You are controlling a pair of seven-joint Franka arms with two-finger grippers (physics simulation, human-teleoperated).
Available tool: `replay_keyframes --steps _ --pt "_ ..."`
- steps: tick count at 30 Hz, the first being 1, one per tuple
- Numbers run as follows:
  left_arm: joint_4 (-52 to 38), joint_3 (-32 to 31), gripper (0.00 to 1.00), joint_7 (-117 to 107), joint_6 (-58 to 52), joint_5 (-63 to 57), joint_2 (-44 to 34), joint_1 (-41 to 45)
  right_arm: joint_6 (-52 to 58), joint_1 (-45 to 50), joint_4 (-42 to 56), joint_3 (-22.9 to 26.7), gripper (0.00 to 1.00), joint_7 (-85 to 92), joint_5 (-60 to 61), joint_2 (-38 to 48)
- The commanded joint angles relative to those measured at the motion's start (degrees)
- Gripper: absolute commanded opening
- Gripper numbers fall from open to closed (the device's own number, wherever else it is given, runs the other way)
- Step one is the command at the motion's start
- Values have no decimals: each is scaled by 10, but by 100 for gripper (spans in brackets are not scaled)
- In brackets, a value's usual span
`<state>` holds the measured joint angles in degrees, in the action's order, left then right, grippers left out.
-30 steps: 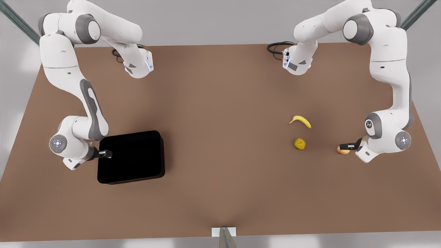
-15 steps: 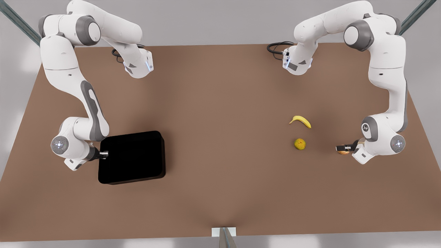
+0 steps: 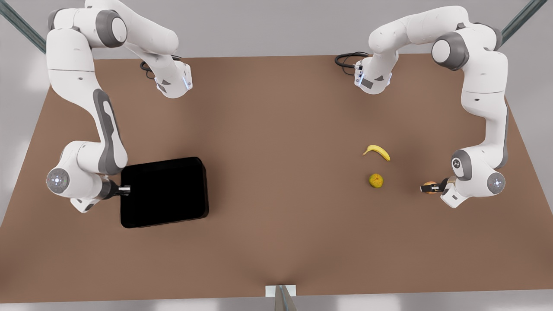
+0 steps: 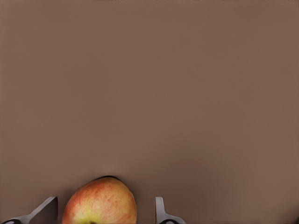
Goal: Place the storage box in the middle with the right arm, and place the apple in the storage box with the left arm
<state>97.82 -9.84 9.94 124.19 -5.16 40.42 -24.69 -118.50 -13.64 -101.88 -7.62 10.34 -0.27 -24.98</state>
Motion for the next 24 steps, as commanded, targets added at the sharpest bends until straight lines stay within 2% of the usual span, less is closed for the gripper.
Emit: replay_keyframes --steps 1,3,6,7,15,17,20,24 --pt "0 0 100 0 0 0 0 0 2 0 3 -3 21 -2 4 4" --pt "0 0 100 -1 -1 0 0 1 52 3 53 -20 21 -14 55 1" --pt "1 0 100 -2 -1 0 0 1 56 11 106 -102 21 -122 63 -30" --pt "1 0 100 -2 -1 0 0 1 56 38 124 -105 21 -155 64 -45" --pt "1 0 100 -2 -1 0 0 2 56 273 263 -97 21 -336 67 -141" --pt "1 0 100 -2 -1 0 0 2 56 301 286 -93 21 -342 66 -165" --pt "0 0 99 -2 -1 0 0 2 51 349 288 -62 21 -347 66 -184" --pt "0 0 98 -2 0 -1 3 2 49 348 288 -61 21 -346 48 -198"
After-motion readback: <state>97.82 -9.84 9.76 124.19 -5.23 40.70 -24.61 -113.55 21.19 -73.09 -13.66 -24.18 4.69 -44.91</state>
